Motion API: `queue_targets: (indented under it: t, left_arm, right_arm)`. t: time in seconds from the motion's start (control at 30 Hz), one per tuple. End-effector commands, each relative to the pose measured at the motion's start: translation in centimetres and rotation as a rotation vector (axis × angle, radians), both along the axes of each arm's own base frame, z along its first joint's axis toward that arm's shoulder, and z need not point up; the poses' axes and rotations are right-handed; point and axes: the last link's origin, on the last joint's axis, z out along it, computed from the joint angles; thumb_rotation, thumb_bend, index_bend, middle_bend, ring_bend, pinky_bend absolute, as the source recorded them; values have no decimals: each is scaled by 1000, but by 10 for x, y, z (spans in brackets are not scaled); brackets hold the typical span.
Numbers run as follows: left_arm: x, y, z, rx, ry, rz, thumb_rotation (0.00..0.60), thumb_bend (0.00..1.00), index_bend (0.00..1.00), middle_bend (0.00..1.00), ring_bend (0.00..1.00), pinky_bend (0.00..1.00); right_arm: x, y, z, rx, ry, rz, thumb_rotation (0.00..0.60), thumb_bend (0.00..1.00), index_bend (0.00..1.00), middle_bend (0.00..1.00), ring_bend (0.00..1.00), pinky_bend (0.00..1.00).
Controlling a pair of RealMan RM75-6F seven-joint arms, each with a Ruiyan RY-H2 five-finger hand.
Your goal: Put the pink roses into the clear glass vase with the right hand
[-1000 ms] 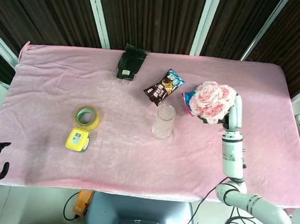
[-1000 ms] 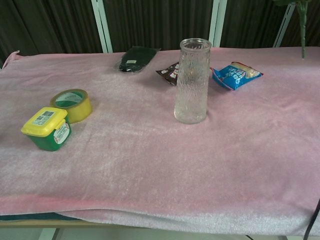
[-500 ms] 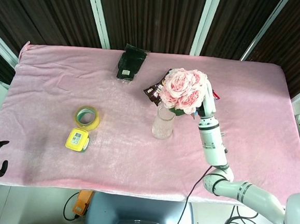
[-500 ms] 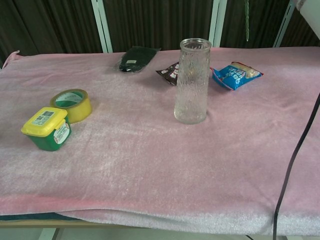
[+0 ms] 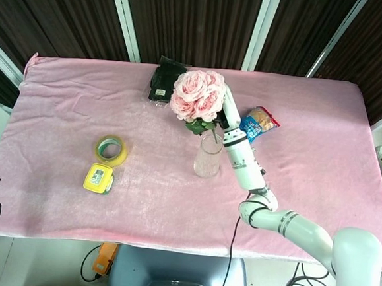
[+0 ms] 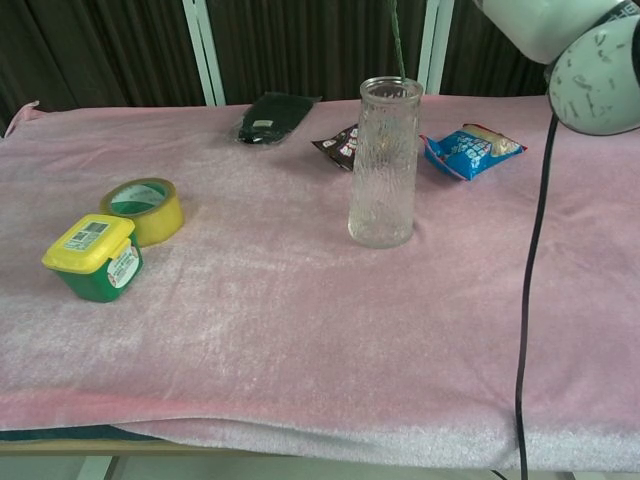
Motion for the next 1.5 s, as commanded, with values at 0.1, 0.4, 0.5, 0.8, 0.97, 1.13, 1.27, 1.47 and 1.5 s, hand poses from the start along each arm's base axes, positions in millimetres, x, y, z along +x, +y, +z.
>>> queue_targets:
  t: [0.1, 0.4, 0.5, 0.8, 0.97, 1.13, 1.27, 1.47, 1.5]
  left_arm:
    - [-4, 2, 2, 7, -3, 15, 600, 462, 231, 250, 153, 251]
    - [-9, 2, 5, 19, -4, 31, 600, 465, 231, 250, 153, 251]
    - [-10, 2, 5, 21, -6, 31, 600, 466, 231, 250, 153, 251]
    - [-8, 1, 6, 24, -7, 23, 600, 465, 231, 251, 153, 251]
    - [-7, 2, 5, 17, -7, 18, 600, 465, 231, 250, 153, 251]
    - [-4, 4, 2, 7, -8, 11, 600, 465, 231, 250, 157, 251]
    - [-3, 5, -1, -5, -9, 5, 600, 465, 232, 254, 163, 251]
    - [-1, 7, -4, -17, -15, 1, 600, 466, 232, 254, 163, 251]
    - [-1, 7, -5, -18, -15, 0, 600, 466, 232, 255, 163, 251]
  right_arm:
    - [8, -8, -22, 57, -9, 7, 600, 434, 828, 751, 788, 1000]
    - [1, -12, -43, 105, -5, -4, 600, 433, 828, 751, 789, 1000]
    - [-6, -10, -49, 112, 10, -6, 600, 433, 828, 751, 789, 1000]
    - [-43, -2, -64, 131, 105, -30, 600, 432, 633, 653, 600, 886]
    - [-67, 3, -67, 130, 156, -44, 600, 429, 403, 416, 288, 659]
    - [-87, 8, -67, 126, 203, -48, 600, 374, 182, 195, 45, 329]
    - [-97, 9, -65, 122, 211, -58, 600, 317, 59, 78, 0, 212]
    - [-107, 17, -56, 103, 216, -43, 600, 225, 21, 38, 0, 158]
    - [-109, 20, -54, 94, 219, -37, 600, 203, 21, 37, 0, 153]
